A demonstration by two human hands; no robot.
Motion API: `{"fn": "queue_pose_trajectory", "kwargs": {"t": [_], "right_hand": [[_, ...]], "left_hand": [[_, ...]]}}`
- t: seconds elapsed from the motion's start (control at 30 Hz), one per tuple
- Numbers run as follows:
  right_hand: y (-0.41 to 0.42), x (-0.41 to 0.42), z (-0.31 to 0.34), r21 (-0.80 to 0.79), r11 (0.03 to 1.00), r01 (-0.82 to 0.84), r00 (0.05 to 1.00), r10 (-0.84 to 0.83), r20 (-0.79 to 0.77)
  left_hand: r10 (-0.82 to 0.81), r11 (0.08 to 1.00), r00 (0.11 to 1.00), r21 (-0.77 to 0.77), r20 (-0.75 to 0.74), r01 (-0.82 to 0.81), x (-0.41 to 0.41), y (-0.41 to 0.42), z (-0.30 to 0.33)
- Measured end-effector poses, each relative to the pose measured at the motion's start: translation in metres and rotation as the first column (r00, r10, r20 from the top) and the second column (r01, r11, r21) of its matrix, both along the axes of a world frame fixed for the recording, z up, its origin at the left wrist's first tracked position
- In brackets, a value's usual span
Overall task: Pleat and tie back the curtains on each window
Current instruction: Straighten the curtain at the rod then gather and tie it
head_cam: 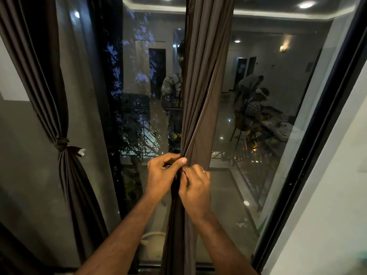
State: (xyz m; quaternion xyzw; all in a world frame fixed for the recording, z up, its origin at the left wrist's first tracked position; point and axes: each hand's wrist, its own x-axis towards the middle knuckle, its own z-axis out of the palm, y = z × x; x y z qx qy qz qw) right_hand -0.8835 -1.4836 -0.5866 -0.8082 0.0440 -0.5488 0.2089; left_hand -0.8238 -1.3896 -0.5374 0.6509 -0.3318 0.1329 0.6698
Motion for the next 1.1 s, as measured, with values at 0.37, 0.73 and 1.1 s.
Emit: {"fn": "queue_pose_trajectory", "kwargs": {"t": [0.37,0.73,1.1], "right_hand": [[-0.064,0.009,0.027,0.626,0.775,-0.087,0.996,0.059,0.066],[-0.052,0.001,0.007,0.460,0.886,0.059,0.986,-0.125,0.113],[-0.004,0.008,-0.005,0.180,0.983,-0.022,0.996,0.007,0.087]], "left_hand": [[0.112,0.990,0.985,0.068,0.127,-0.122,0.004,0.003,0.003],[0.260,0.957,0.945,0.081,0.199,-0.280,0.009,-0.003,-0.004],[0.290,0.948,0.927,0.060,0.239,-0.312,0.007,-0.011,-0.009]]}}
